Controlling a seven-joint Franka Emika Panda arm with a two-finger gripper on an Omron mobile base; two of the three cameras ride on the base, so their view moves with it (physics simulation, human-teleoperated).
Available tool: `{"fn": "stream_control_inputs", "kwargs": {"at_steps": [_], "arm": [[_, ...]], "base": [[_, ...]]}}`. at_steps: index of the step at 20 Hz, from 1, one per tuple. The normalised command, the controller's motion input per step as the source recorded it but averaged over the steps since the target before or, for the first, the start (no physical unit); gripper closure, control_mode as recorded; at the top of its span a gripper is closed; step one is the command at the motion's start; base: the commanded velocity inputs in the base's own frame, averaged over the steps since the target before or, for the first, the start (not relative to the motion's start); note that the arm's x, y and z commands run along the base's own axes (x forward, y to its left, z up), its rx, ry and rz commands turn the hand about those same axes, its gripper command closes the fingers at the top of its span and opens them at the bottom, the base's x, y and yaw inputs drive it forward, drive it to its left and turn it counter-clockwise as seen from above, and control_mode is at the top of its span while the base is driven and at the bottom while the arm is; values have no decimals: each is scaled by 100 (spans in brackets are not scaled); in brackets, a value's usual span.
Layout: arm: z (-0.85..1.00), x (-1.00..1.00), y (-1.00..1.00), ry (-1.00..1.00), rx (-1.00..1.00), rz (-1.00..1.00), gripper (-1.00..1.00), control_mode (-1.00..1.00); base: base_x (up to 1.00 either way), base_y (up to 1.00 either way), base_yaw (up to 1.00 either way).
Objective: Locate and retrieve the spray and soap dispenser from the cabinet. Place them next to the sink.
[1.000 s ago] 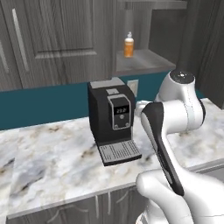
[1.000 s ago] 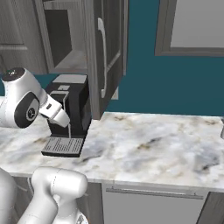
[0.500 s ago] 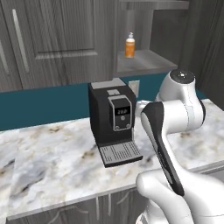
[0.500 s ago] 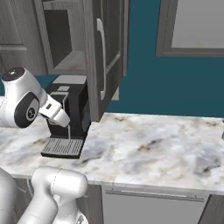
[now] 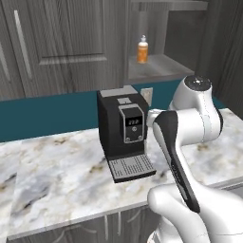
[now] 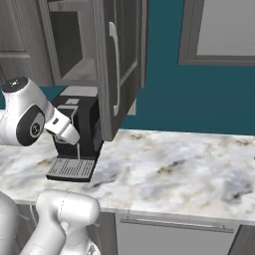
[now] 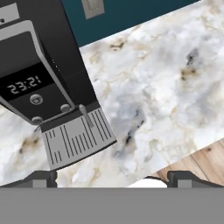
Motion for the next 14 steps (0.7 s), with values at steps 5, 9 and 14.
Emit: {"fn": "stream_control_inputs", "kwargs": {"at_steps": [5,9,14], "arm": [[0,0,0,0,0,0,-100,100],[0,0,0,0,0,0,-100,100],[0,0,0,0,0,0,-100,100]], "base": [[32,1,0],[0,1,0],[1,0,1]]}}
